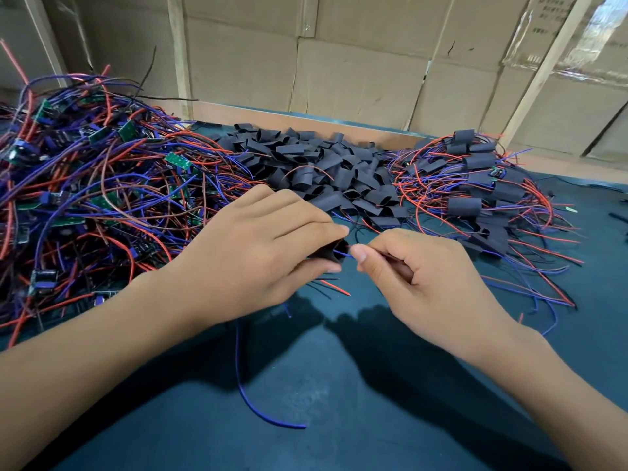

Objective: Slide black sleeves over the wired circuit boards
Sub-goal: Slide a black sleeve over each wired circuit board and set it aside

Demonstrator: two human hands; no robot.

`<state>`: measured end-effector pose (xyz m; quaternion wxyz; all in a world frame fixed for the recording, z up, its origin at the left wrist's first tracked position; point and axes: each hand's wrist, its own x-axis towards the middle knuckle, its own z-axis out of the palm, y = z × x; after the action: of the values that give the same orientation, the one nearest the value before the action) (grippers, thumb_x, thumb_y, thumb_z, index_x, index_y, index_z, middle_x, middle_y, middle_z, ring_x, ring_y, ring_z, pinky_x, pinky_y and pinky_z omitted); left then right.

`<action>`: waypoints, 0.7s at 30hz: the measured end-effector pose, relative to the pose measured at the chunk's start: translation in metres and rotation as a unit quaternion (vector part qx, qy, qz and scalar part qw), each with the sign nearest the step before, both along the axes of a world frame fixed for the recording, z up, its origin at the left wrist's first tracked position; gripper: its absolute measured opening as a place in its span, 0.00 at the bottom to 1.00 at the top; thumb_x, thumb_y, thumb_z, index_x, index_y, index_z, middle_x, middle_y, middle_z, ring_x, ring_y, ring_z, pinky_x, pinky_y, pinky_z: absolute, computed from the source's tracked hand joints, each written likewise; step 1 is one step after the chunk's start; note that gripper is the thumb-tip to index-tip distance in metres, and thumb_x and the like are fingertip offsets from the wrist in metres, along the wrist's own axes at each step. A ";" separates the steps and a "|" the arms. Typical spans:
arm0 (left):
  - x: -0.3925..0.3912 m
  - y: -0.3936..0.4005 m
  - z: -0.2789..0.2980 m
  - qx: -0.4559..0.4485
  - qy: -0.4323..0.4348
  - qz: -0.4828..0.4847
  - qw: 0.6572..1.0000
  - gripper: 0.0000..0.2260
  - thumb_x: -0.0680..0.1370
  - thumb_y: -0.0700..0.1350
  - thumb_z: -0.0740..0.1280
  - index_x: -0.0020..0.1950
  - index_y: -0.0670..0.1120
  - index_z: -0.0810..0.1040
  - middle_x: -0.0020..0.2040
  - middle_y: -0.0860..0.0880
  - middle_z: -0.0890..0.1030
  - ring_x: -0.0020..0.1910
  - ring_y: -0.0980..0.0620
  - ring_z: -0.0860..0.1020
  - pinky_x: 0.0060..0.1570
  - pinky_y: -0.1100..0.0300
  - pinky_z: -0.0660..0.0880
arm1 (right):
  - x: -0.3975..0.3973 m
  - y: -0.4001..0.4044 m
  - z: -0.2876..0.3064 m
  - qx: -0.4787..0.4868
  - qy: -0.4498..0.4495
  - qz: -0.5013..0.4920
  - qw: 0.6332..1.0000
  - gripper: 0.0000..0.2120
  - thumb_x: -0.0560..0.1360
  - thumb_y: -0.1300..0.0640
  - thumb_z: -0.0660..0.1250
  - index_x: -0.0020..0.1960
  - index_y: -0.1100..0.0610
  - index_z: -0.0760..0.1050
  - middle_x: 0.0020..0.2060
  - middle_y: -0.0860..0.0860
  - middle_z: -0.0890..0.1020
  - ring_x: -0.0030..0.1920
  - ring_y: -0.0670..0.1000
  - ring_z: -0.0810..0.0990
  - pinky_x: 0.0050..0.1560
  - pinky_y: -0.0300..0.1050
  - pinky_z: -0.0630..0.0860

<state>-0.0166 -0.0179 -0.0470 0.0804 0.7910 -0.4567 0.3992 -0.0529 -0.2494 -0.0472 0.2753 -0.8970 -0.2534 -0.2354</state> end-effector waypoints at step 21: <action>0.020 0.026 0.002 -0.129 -0.019 0.061 0.990 0.06 0.81 0.44 0.70 0.49 0.44 0.86 0.43 0.50 0.86 0.41 0.47 0.84 0.51 0.46 0.73 | 0.010 -0.011 -0.004 -0.012 0.178 -0.018 0.984 0.05 0.78 0.54 0.69 0.53 0.47 0.78 0.45 0.41 0.84 0.50 0.40 0.81 0.54 0.37 0.72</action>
<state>0.0036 0.0082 -0.0450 0.1486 0.7928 -0.3537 0.4736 -0.0428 -0.2604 -0.0508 0.3006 -0.9323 -0.1874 -0.0737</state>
